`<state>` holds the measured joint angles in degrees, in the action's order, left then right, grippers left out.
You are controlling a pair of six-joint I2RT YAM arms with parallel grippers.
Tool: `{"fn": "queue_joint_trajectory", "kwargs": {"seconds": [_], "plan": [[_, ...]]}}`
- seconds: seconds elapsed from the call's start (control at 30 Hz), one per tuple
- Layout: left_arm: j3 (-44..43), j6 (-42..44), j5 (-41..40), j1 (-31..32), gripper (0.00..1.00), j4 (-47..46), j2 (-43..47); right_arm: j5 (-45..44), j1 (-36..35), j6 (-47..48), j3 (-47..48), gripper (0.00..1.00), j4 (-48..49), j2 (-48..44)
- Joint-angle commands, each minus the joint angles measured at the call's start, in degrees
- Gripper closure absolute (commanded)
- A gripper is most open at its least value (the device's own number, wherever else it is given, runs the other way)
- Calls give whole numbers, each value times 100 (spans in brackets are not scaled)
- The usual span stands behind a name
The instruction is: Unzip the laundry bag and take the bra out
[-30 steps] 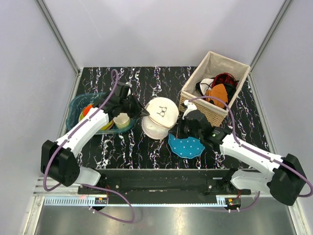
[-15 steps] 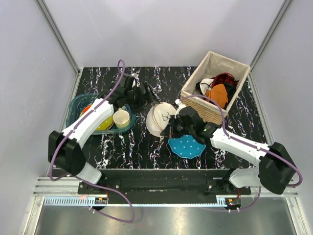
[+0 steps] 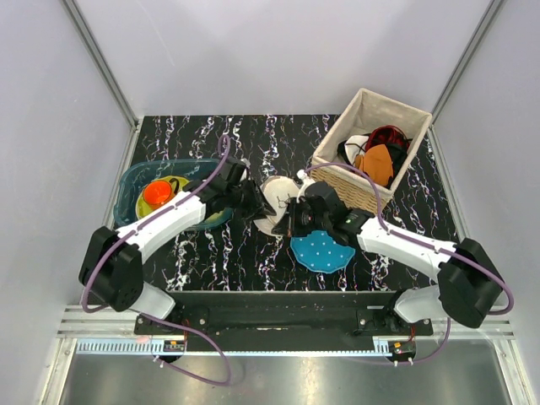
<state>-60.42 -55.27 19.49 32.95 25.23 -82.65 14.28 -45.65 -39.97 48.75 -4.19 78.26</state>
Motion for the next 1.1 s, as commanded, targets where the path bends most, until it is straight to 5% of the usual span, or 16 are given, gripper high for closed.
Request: {"fn": "queue_joint_trajectory", "kwargs": {"seconds": [0.0, 0.27, 0.47, 0.53, 0.57, 0.67, 0.83, 1.07], "plan": [[-636, 59, 38, -25, 100, -153, -225, -257, -23, 181, -32, 100, -178, -503], [-1234, 666, -235, -798, 100, 491, 179, -577, 91, 236, -1201, 100, -908, -2269], [-1849, 780, -33, -825, 100, 517, -426, -94, 91, 191, -816, 100, -672, -1773], [-1990, 763, 107, -790, 79, 596, -664, -22, 74, 217, -544, 100, -575, -1569], [-2087, 780, 152, -773, 49, 710, -691, -5, 74, 209, -490, 100, -514, -1455], [-2079, 938, 143, -659, 14, 877, -542, -144, 82, 103, -358, 100, -294, -1331], [-1361, 764, -234, -457, 9, 1010, 317, -154, 82, -46, -243, 100, -109, -1120], [206, -291, -129, 141, 8, -150, 953, 39, 74, -143, -375, 100, 50, -997]]}}
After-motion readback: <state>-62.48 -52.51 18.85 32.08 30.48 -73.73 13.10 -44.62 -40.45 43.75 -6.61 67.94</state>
